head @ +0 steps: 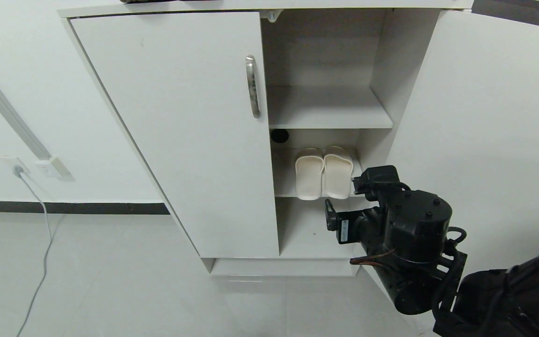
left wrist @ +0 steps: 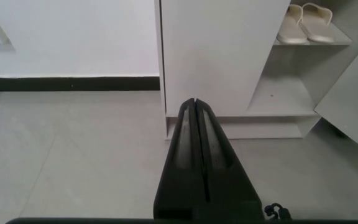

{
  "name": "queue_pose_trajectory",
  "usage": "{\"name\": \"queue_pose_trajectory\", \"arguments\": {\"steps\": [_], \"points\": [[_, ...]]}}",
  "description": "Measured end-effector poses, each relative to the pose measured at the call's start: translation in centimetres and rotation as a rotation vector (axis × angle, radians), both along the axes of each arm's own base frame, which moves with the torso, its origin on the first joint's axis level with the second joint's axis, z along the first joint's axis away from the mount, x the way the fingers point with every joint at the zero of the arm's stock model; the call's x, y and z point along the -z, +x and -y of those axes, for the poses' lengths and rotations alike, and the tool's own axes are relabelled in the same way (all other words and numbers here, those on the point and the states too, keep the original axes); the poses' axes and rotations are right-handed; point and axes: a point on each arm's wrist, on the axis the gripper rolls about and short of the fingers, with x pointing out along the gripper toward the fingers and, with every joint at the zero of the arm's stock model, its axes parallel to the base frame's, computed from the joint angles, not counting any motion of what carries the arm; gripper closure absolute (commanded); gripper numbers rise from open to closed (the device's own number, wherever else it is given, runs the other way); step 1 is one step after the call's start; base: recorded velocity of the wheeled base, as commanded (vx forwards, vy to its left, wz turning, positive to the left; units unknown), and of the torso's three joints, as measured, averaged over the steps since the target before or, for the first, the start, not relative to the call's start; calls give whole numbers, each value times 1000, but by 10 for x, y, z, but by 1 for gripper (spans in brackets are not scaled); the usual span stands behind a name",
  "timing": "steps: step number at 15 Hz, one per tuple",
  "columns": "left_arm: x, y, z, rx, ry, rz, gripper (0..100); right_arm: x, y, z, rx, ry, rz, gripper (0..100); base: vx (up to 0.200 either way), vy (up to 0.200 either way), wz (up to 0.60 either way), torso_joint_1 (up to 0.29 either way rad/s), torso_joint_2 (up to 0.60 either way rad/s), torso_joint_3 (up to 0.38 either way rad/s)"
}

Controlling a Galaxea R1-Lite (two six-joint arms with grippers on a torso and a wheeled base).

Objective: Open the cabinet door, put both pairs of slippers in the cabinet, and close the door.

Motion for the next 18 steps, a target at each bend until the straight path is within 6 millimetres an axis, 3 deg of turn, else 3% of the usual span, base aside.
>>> {"name": "queue_pose_trajectory", "arguments": {"steps": [4, 18], "points": [[0, 0, 0, 1, -1, 0, 100, 0, 1, 1, 3, -1, -1, 0, 0, 0, 0, 0, 0, 0], [0, 0, 0, -1, -2, 0, 100, 3, -2, 4, 4, -12, -7, 0, 0, 200, 0, 3, 2, 4]]}}
